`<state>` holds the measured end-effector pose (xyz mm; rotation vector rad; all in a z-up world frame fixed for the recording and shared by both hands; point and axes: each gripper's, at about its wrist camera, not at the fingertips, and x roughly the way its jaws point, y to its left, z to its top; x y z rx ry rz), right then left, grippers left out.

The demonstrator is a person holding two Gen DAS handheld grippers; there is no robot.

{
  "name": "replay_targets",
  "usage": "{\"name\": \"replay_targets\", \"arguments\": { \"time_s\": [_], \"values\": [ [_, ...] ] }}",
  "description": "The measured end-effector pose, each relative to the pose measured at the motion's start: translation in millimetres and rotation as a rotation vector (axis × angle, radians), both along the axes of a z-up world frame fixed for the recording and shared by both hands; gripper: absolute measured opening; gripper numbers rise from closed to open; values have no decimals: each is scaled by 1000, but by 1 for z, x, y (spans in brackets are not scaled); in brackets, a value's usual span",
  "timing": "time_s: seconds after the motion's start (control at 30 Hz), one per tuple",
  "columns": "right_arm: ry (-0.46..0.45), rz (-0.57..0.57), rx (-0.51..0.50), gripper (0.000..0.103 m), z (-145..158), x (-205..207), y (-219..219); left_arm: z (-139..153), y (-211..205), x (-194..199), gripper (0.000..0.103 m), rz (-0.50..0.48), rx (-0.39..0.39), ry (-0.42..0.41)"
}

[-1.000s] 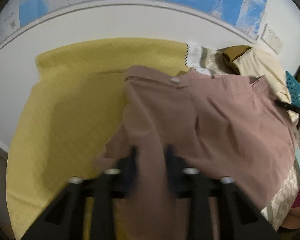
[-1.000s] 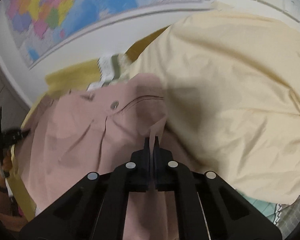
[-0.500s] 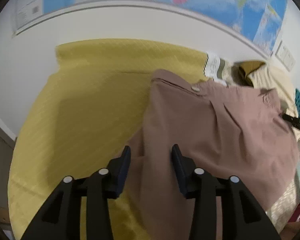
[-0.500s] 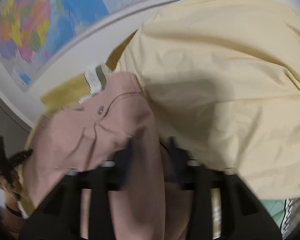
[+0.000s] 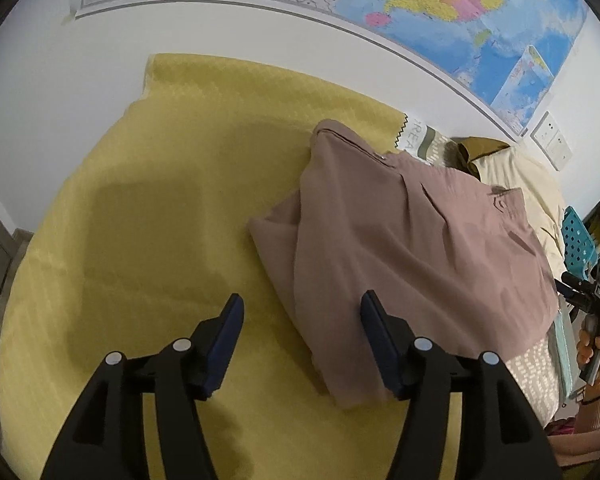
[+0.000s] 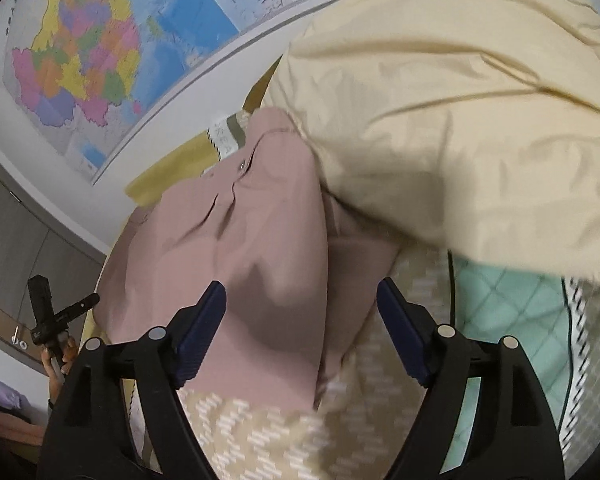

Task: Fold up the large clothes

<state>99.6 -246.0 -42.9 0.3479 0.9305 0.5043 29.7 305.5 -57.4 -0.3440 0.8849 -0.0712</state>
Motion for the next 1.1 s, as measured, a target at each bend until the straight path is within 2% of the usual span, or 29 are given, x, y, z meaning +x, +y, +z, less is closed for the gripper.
{"name": "replay_targets", "arguments": {
  "time_s": [0.23,0.4,0.43,0.5,0.57,0.63,0.67,0.7,0.73,0.77,0.8,0.83,0.9,0.97,1.07,1.1],
  "values": [
    [50,-12,57,81,-12,-18,-13,0,-4,-20,61,-19,-60,-2],
    [26,-14,51,81,-8,-33,-11,-1,-11,-27,63,-44,-85,11],
    [20,-1,52,83,-8,-36,-6,-1,-14,-27,68,-54,-93,8],
    [20,31,31,93,-12,-38,4,-3,-23,-25,71,-79,-89,10],
    [30,33,-2,93,-18,-36,11,-7,-30,-21,71,-103,-91,19],
    [42,40,-1,80,-26,-32,16,-13,-41,-13,70,-128,-93,40],
    [53,51,10,59,-30,-30,18,-15,-44,-11,70,-131,-89,47],
    [56,55,13,52,-32,-28,20,-16,-48,-9,67,-126,-71,47],
    [25,49,-9,47,-29,-29,22,-15,-52,-7,58,-122,-45,38],
    [-1,46,-44,30,-25,-30,25,-14,-53,-6,50,-110,-25,33],
    [-17,38,-53,23,-21,-30,24,-13,-52,-5,35,-96,-17,35],
    [-23,32,-47,20,-18,-30,23,-12,-50,-4,24,-81,-23,35],
    [-44,25,-71,15,-13,-27,25,-10,-44,-3,21,-65,-47,25],
    [-32,24,-103,15,-16,-23,30,-9,-49,0,21,-64,-12,36],
    [-24,23,-153,19,-15,-21,35,-2,-57,-1,31,-66,66,43],
    [-48,-1,-164,26,-7,-23,32,5,-58,-5,36,-55,116,26]
  ]
}}
